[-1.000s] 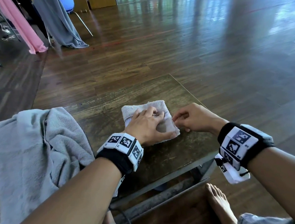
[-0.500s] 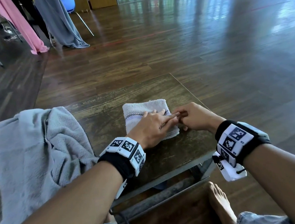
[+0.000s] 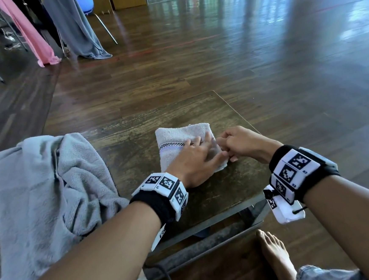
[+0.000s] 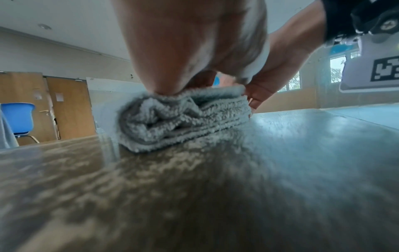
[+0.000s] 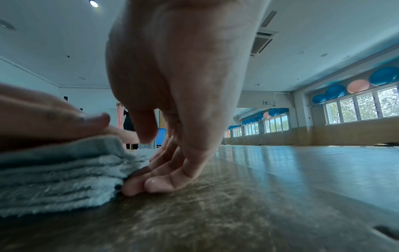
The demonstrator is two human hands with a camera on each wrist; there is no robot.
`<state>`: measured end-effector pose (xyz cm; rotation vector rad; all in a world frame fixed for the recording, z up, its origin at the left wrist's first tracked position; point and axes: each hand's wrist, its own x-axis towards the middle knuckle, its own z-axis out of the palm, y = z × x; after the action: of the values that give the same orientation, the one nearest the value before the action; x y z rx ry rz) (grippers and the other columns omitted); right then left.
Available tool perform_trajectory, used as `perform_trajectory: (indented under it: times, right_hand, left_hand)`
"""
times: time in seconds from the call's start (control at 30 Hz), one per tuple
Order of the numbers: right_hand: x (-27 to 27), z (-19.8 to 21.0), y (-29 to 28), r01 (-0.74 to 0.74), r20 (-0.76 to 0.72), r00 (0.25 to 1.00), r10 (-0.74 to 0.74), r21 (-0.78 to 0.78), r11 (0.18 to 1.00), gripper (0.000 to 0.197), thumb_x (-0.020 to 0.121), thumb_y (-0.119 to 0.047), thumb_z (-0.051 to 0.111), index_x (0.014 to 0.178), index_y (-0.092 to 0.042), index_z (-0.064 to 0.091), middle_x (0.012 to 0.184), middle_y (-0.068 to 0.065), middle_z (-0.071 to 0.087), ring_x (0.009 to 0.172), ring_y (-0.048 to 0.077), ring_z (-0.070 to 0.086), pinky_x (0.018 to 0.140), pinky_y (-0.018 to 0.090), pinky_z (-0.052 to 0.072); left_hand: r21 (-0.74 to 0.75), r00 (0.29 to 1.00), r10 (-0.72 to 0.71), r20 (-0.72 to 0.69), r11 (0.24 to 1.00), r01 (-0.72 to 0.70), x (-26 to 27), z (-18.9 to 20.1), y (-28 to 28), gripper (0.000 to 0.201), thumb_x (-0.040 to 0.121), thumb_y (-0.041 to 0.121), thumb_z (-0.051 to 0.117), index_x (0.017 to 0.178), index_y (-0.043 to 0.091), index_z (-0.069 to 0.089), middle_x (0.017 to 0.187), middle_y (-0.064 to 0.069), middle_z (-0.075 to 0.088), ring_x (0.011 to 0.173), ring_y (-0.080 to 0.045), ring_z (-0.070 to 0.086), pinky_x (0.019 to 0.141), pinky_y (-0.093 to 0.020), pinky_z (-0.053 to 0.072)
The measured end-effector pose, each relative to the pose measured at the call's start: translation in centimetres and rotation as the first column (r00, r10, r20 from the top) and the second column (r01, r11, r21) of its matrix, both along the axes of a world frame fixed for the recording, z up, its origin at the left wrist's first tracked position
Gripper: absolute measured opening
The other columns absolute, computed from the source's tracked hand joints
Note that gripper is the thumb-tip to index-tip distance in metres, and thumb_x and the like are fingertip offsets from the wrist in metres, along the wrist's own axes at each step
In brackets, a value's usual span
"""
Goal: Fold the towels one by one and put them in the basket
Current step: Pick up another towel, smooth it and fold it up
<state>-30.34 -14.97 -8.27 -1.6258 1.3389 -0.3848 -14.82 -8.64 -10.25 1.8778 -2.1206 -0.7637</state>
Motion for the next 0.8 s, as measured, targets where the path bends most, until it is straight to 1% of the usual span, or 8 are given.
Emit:
perform_trajectory:
  times: [0.1,0.2,0.3,0.37,0.5,0.6,0.67,0.8]
  right_hand:
    - [-0.1,-0.5,-0.4,-0.015,-0.057,0.998,0.012,-0.046,0.999,0.031,0.097,-0.029,0.067,0.091,0.002,0.068,0.073,0.010,0.068,0.062,0.016,0.060,0.065,0.032,0.053]
    - [-0.2,-0.9,-0.6,-0.033,-0.132,0.991,0.018,-0.113,0.993,0.028,0.091,-0.023,0.076,0.077,0.000,0.068,0.067,0.009,0.069,0.059,0.016,0.060,0.064,0.031,0.055]
    - [0.1,-0.4,-0.8,-0.068,-0.229,0.972,0.052,-0.061,0.996,0.021,0.089,-0.016,0.077,0.072,-0.007,0.066,0.065,0.010,0.073,0.055,0.015,0.064,0.058,0.029,0.056]
    - [0.6,0.3,-0.5,-0.092,-0.364,0.930,0.044,-0.115,0.989,0.013,0.085,-0.015,0.075,0.080,-0.008,0.065,0.076,0.011,0.075,0.066,0.020,0.066,0.060,0.031,0.054]
    - [2.6,0.8,1.6,-0.148,-0.391,0.915,-0.103,-0.560,0.815,0.039,0.082,-0.023,0.065,0.117,-0.015,0.050,0.122,0.007,0.052,0.112,0.028,0.052,0.080,0.033,0.044]
    - [4.3,-0.3,3.1,-0.424,-0.510,0.840,0.187,-0.401,0.812,0.067,0.101,-0.040,0.046,0.159,-0.020,0.018,0.169,0.002,0.008,0.156,0.021,0.005,0.123,0.047,0.014]
    - [4.6,-1.4,3.4,-0.476,-0.547,0.779,0.308,-0.195,0.858,0.065,0.107,-0.047,0.025,0.161,-0.031,-0.007,0.169,-0.005,-0.018,0.154,0.011,-0.020,0.123,0.044,-0.010]
    - [4.1,-3.0,3.2,-0.461,-0.577,0.755,0.312,-0.128,0.878,0.074,0.101,-0.064,0.011,0.158,-0.028,-0.018,0.164,-0.010,-0.030,0.148,0.004,-0.029,0.123,0.042,-0.017]
  left_hand:
    - [0.080,0.999,0.000,-0.050,0.997,0.004,0.3,0.8,-0.1,0.073,0.098,0.058,0.039,0.159,0.027,0.013,0.166,-0.010,0.010,0.153,-0.028,-0.002,0.122,-0.041,0.007]
    - [-0.079,0.999,-0.041,-0.034,0.996,0.038,1.5,1.8,-0.6,0.055,0.098,0.036,0.050,0.150,0.024,0.040,0.160,-0.010,0.031,0.152,-0.025,0.015,0.120,-0.042,0.017]
    - [-0.243,0.970,0.143,0.198,0.966,-0.093,3.5,1.8,-1.3,0.063,0.095,0.039,0.046,0.154,0.023,0.031,0.164,-0.010,0.020,0.153,-0.024,0.010,0.122,-0.053,0.017]
    - [-0.099,0.934,0.224,0.280,0.974,-0.204,4.6,1.1,-1.4,0.075,0.095,0.053,0.040,0.158,0.023,0.014,0.167,-0.010,0.001,0.154,-0.024,-0.004,0.120,-0.058,0.016]
    - [0.113,0.959,0.124,0.254,0.981,-0.157,4.4,-0.2,-1.2,0.086,0.091,0.064,0.032,0.156,0.030,-0.012,0.160,0.002,-0.032,0.148,-0.021,-0.029,0.118,-0.063,0.001]
    - [0.114,0.962,0.022,0.272,0.992,-0.055,4.1,-0.5,-0.9,0.085,0.090,0.061,0.033,0.155,0.035,-0.015,0.160,0.009,-0.033,0.148,-0.020,-0.030,0.118,-0.064,-0.003]
    - [0.104,0.939,-0.011,0.344,0.994,-0.026,4.3,-0.7,-1.0,0.085,0.090,0.064,0.032,0.154,0.037,-0.017,0.161,0.012,-0.029,0.149,-0.022,-0.027,0.115,-0.064,-0.013]
    - [0.112,0.922,0.077,0.379,0.985,-0.128,5.4,-1.3,-1.2,0.097,0.080,0.080,0.034,0.152,0.042,-0.021,0.163,0.011,-0.023,0.151,-0.026,-0.021,0.111,-0.065,-0.022]
